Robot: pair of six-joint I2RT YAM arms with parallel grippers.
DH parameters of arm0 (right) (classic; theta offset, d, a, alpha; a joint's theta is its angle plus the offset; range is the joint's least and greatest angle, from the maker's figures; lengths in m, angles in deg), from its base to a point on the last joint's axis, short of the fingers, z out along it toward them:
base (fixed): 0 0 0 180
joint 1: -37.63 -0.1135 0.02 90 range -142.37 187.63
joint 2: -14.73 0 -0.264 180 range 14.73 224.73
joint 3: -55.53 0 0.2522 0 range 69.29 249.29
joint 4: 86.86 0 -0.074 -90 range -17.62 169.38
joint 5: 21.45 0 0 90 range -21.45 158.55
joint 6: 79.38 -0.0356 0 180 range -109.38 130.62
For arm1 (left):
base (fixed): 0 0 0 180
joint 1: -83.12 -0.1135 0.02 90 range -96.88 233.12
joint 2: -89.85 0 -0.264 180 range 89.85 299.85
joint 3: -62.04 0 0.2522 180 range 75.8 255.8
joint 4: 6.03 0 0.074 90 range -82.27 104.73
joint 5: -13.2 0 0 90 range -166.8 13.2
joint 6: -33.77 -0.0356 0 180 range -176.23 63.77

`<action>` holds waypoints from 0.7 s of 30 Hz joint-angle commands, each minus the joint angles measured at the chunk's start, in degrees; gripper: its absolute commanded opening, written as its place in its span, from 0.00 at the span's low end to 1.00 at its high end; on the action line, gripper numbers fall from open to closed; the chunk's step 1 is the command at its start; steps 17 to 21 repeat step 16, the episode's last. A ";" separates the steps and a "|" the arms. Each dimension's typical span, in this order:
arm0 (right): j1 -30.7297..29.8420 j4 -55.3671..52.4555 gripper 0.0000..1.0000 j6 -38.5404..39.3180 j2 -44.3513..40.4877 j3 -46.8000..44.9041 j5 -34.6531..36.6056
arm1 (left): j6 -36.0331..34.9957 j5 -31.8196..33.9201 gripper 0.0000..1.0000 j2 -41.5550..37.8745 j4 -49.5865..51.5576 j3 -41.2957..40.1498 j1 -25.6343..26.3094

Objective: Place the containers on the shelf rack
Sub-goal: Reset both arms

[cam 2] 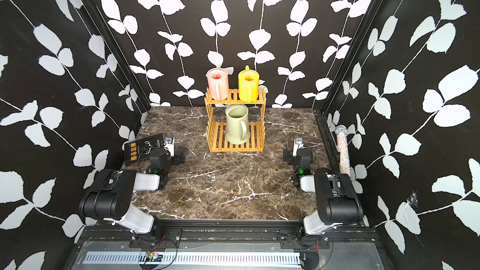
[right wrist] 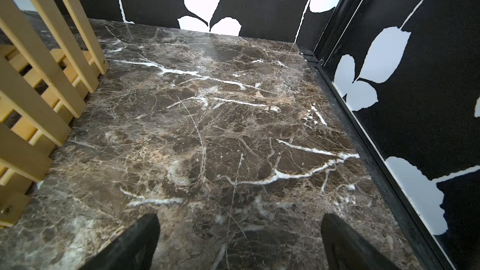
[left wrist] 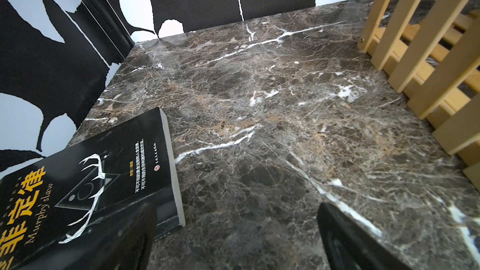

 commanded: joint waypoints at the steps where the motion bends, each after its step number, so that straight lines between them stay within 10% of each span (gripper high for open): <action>1: 0.07 0.64 0.99 -0.69 -0.03 0.38 -0.33 | 0.57 0.30 0.99 -0.46 -1.04 0.83 -0.41; 21: 0.05 1.21 0.99 -0.60 -0.05 0.12 -0.33 | 0.57 0.30 0.99 -0.46 -1.07 0.79 -0.41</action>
